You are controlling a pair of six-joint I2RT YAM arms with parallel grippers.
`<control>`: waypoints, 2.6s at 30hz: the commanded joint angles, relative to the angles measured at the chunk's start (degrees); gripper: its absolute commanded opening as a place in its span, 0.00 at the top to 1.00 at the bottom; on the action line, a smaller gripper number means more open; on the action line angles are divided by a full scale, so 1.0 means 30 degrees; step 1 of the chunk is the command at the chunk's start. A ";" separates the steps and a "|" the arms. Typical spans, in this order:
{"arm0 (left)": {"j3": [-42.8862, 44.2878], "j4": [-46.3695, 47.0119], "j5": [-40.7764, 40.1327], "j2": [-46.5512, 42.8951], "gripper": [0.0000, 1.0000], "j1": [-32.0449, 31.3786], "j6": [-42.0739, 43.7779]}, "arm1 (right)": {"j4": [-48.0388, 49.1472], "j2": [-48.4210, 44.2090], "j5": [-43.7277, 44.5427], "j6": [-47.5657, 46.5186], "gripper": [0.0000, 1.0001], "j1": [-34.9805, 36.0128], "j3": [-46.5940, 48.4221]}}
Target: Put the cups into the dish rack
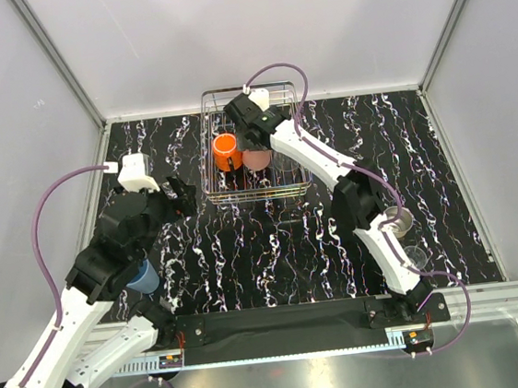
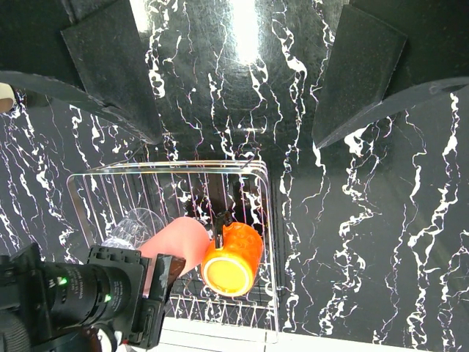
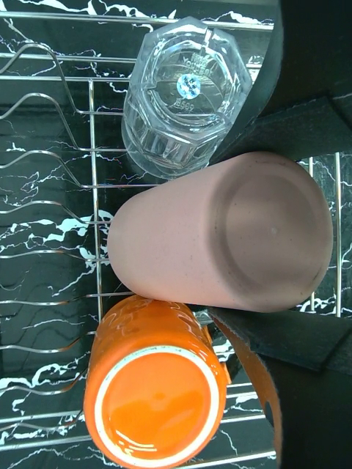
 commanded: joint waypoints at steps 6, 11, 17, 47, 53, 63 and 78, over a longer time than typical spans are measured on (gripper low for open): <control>-0.0203 0.0952 0.0320 -0.0078 0.10 0.0277 0.0023 | 0.0548 0.0375 0.0124 -0.0323 0.67 -0.0328 0.1153; -0.0320 0.1070 0.0584 0.0068 0.09 0.0453 -0.0036 | 0.0519 0.0492 -0.0315 -0.0498 0.43 -0.0328 0.1299; -0.0232 0.0924 0.0525 0.0361 0.09 0.0453 -0.0035 | 0.0519 0.0317 -0.0872 -0.0967 0.06 -0.0328 0.1504; 0.4191 -1.0586 -0.1758 0.4374 0.01 0.0921 -0.6332 | -0.3434 -1.5934 -0.0262 0.5761 0.00 -0.0270 -1.3428; 0.3139 -1.1641 -0.3252 0.4317 0.01 0.2063 -0.7709 | -0.2708 -1.9103 -0.1891 0.5013 0.00 -0.0709 -1.6832; 0.2377 -1.4688 -0.4248 0.6450 0.01 0.4054 -0.9553 | -0.2586 -2.2913 -0.3216 0.4511 0.00 -0.0680 -1.7480; -0.0495 -1.2143 -0.1232 0.9179 0.04 0.8333 -0.9235 | -0.3144 -2.4410 -0.3041 0.4481 0.00 -0.0709 -1.7685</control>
